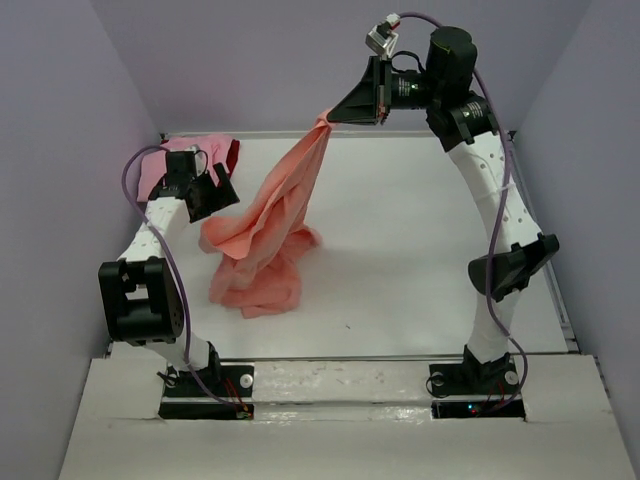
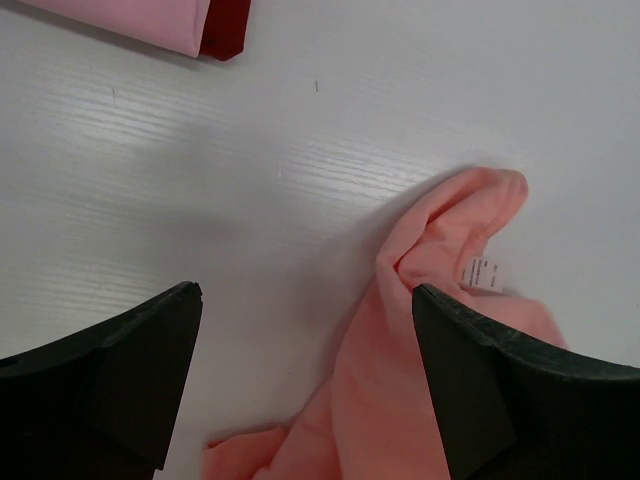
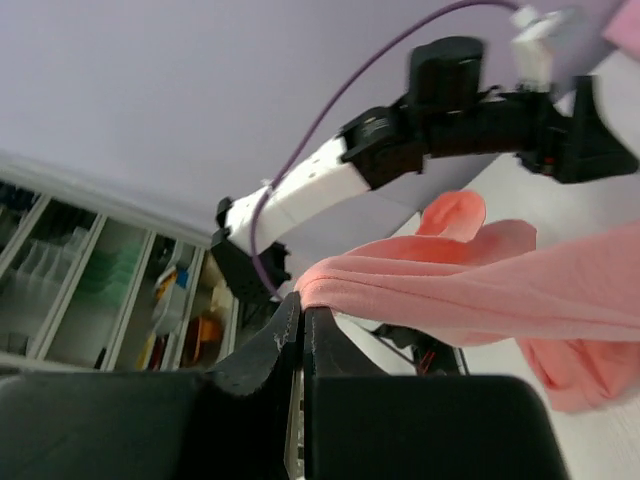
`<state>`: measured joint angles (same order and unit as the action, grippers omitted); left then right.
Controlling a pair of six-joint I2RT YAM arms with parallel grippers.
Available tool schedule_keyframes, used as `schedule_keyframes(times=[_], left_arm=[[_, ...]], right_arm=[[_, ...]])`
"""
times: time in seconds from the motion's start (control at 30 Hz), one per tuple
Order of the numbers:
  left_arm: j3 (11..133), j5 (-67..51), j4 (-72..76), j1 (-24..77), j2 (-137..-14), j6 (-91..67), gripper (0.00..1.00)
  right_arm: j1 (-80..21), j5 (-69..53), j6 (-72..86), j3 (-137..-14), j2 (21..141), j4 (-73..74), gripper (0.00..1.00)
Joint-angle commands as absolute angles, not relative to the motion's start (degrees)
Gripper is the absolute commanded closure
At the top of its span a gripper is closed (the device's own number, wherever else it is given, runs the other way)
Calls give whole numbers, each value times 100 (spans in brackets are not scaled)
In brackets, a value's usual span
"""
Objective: Fold and stack the t-shirts
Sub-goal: Grab crumpled tshirt from the corner of the board with the right arm
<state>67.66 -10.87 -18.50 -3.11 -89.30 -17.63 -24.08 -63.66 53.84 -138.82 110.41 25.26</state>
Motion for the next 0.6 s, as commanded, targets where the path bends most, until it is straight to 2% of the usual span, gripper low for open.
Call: schedule_keyframes(times=[0.0, 0.17, 0.3, 0.43, 0.57], left_arm=[[6935, -1090, -1890, -378, -8710, -1732, 5], [6934, -1160, -1881, -474, -8692, -1749, 5], [6970, -1414, -1846, -615, -8736, -1802, 5], [6961, -2169, -1705, -712, -8754, -1863, 5], [6935, -2329, -1626, -712, -8736, -1881, 5]], right_arm=[[-1637, -5997, 5423, -13642, 10987, 2303, 100], [-792, -5783, 5142, -13684, 11065, 2592, 100], [-659, -5757, 4764, -13615, 11276, 2891, 100], [-659, -5556, 4335, -13316, 11311, 3136, 100], [-484, -4853, 3754, -14016, 11609, 4006, 100]])
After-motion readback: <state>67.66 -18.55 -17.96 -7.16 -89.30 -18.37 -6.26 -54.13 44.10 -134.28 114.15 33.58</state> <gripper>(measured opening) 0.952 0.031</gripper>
